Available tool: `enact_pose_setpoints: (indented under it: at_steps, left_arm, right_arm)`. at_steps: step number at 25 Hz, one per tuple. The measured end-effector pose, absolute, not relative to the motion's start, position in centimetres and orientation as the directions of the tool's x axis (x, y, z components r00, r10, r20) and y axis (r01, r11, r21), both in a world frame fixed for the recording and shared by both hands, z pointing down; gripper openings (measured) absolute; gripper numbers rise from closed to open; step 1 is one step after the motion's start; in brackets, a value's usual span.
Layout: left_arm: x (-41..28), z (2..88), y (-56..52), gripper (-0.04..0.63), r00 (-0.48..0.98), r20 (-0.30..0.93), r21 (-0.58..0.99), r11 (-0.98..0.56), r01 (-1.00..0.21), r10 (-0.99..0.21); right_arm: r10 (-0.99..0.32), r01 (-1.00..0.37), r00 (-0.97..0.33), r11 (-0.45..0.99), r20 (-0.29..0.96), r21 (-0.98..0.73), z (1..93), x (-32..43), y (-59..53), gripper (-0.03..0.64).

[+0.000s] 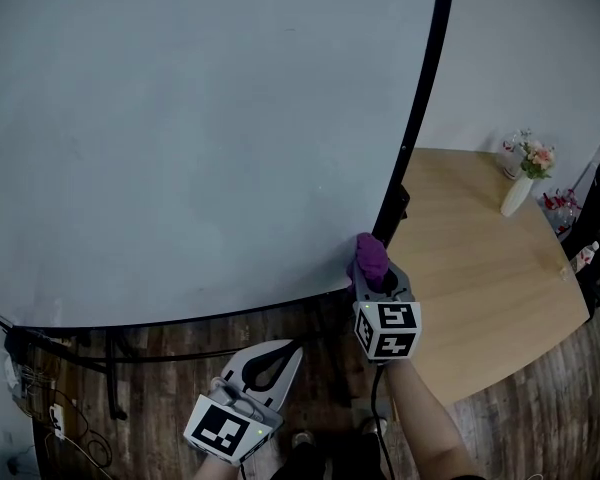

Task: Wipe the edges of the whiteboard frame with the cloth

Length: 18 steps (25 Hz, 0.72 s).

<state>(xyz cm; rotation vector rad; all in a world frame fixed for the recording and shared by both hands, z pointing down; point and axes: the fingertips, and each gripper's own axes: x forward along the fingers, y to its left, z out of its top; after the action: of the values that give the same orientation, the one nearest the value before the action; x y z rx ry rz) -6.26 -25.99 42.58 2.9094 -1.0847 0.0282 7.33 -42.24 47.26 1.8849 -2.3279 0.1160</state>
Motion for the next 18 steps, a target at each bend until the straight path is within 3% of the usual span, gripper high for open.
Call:
enact_pose_setpoints:
  at_steps: [18]
  left_arm:
    - [-7.5,45.9,-25.9,0.017,0.734,0.075,0.079,-0.73,-0.679,-0.675]
  right_arm:
    - [-0.945,-0.981,-0.186,0.193,0.27,0.0,54.2,7.0,-42.2,0.098]
